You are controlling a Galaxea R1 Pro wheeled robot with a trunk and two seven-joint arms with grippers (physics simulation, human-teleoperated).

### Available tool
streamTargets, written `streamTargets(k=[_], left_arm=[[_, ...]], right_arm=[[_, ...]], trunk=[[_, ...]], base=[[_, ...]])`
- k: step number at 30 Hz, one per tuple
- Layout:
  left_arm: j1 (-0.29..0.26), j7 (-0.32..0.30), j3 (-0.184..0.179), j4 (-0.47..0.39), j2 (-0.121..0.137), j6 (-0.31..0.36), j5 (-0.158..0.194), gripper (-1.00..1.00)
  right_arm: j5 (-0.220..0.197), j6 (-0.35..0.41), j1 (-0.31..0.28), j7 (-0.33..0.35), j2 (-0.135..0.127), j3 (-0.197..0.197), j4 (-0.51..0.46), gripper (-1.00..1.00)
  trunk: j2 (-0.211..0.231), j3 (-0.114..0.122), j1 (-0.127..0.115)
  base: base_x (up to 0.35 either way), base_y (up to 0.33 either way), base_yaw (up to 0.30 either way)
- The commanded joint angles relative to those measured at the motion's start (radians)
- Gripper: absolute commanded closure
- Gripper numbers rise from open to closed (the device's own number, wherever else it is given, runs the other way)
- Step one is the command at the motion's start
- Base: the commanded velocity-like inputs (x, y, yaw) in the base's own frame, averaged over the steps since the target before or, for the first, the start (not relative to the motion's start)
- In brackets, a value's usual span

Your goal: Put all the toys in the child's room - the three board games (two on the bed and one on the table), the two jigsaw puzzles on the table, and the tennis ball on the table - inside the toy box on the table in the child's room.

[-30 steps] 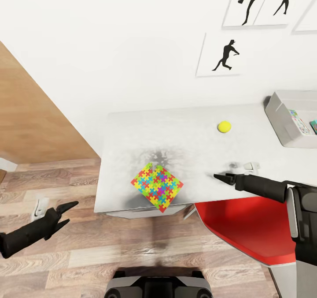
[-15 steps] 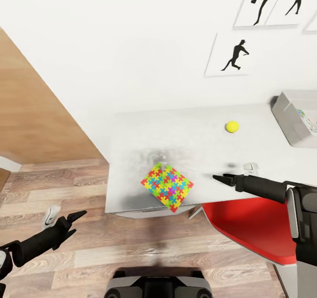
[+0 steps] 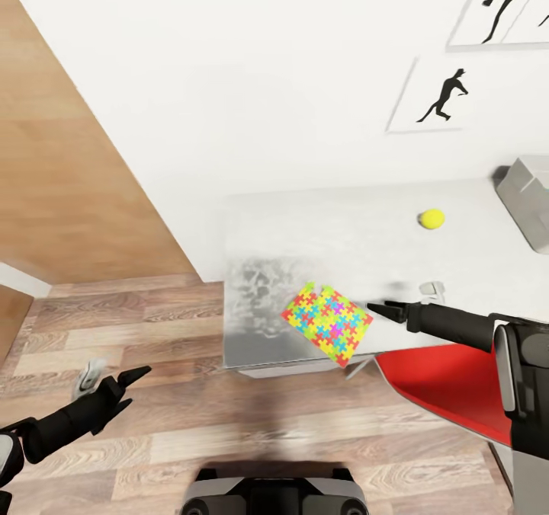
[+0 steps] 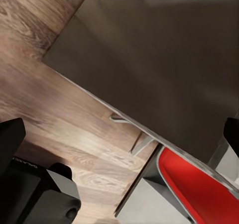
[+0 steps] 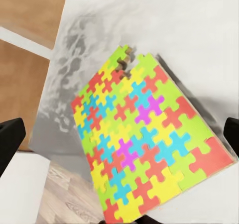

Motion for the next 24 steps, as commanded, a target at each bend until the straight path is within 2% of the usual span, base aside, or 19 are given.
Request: streamTargets(k=[1, 6, 9, 12, 15, 24], left_arm=[[0.000, 0.010, 0.001, 0.000, 0.000, 0.004, 0.010, -1.00], [0.001, 0.010, 0.001, 0.000, 0.000, 0.004, 0.008, -1.00], [0.001, 0.011, 0.001, 0.000, 0.000, 0.004, 0.007, -1.00], [0.001, 0.011, 0.001, 0.000, 0.000, 0.004, 0.007, -1.00], [0.002, 0.011, 0.000, 0.000, 0.000, 0.004, 0.006, -1.00], [0.002, 0.013, -0.001, 0.001, 0.000, 0.003, 0.005, -1.00]], right_arm=[[0.009, 0.007, -0.001, 0.008, 0.001, -0.002, 0.003, -1.00], [0.010, 0.007, -0.007, 0.003, 0.001, -0.006, 0.038, -1.00], [0.012, 0.007, -0.017, 0.001, -0.004, -0.010, 0.116, -1.00], [0.012, 0.007, -0.025, -0.001, -0.006, -0.011, 0.144, -1.00], [0.013, 0.007, -0.060, -0.014, -0.013, -0.015, 0.215, -1.00], [0.012, 0.007, -0.089, -0.064, -0.018, -0.019, 0.267, -1.00]], trunk=[[-0.002, -0.001, 0.001], [-0.002, -0.001, 0.001], [-0.002, -0.001, 0.001], [-0.002, -0.001, 0.001], [-0.002, -0.001, 0.001], [-0.002, -0.001, 0.001]], base=[[0.000, 0.187, 0.000], [0.000, 0.122, 0.000], [0.000, 0.062, 0.000], [0.000, 0.042, 0.000], [0.000, 0.025, 0.000], [0.000, 0.012, 0.000]])
